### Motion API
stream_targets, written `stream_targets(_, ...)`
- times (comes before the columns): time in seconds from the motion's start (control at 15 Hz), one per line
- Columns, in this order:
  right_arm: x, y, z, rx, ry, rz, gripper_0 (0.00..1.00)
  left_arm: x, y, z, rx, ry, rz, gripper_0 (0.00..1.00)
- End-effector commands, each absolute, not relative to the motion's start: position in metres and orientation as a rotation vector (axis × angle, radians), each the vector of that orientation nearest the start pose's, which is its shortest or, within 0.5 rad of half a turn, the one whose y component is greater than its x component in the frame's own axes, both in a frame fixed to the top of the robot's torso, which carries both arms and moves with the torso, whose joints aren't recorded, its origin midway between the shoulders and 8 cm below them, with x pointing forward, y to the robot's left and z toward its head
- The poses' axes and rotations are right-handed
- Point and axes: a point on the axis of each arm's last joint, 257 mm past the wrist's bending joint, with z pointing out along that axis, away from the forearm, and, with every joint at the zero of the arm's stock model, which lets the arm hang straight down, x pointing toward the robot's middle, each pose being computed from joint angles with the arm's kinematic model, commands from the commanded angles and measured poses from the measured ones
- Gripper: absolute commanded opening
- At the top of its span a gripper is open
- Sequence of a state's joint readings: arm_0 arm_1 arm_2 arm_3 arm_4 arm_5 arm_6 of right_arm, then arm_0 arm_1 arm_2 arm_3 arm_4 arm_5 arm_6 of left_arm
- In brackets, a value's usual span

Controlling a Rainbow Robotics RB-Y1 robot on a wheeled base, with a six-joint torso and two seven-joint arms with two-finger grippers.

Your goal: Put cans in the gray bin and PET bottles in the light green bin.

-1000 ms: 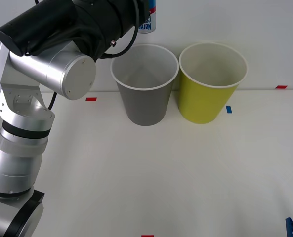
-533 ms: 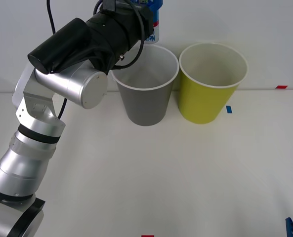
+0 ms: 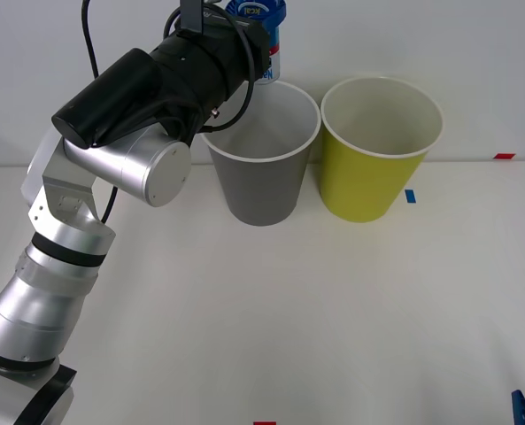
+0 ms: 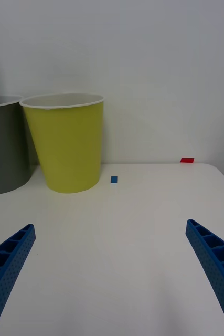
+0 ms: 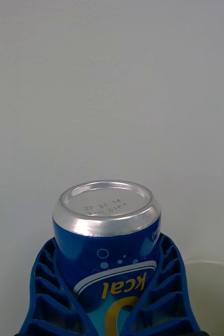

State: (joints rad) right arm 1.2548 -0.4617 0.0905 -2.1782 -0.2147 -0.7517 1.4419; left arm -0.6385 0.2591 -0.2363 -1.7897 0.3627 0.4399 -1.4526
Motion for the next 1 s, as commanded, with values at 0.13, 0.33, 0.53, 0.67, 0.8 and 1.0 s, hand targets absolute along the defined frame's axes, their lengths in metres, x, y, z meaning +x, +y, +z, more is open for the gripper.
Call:
stream_targets(0.13, 0.1872, -0.3116, -0.1767, -0.009, 1.488, 0.011, 1.0, 0.5824, 0.0174, 0.0881, 0.373, 1.271, -0.441, 1.0)
stream_targets(0.33, 0.1872, -0.3116, -0.1767, -0.009, 1.488, 0.011, 1.0, 0.5825, 0.0182, 0.0879, 0.376, 1.272, -0.436, 1.0)
stream_targets(0.53, 0.1872, -0.3116, -0.1767, -0.009, 1.488, 0.011, 1.0, 0.5808, 0.0191, 0.0917, 0.383, 1.259, -0.424, 1.0)
stream_targets(0.67, 0.1872, -0.3116, -0.1767, -0.009, 1.488, 0.011, 1.0, 0.5812, 0.0189, 0.0912, 0.383, 1.26, -0.422, 1.0)
stream_targets(0.8, 0.1872, -0.3116, -0.1767, -0.009, 1.488, 0.011, 1.0, 0.5792, 0.0183, 0.0934, 0.385, 1.256, -0.425, 1.0)
stream_targets(1.0, 0.1872, -0.3116, -0.1767, -0.009, 1.488, 0.011, 1.0, 0.5752, 0.0233, 0.0953, 0.41, 1.246, -0.403, 1.0)
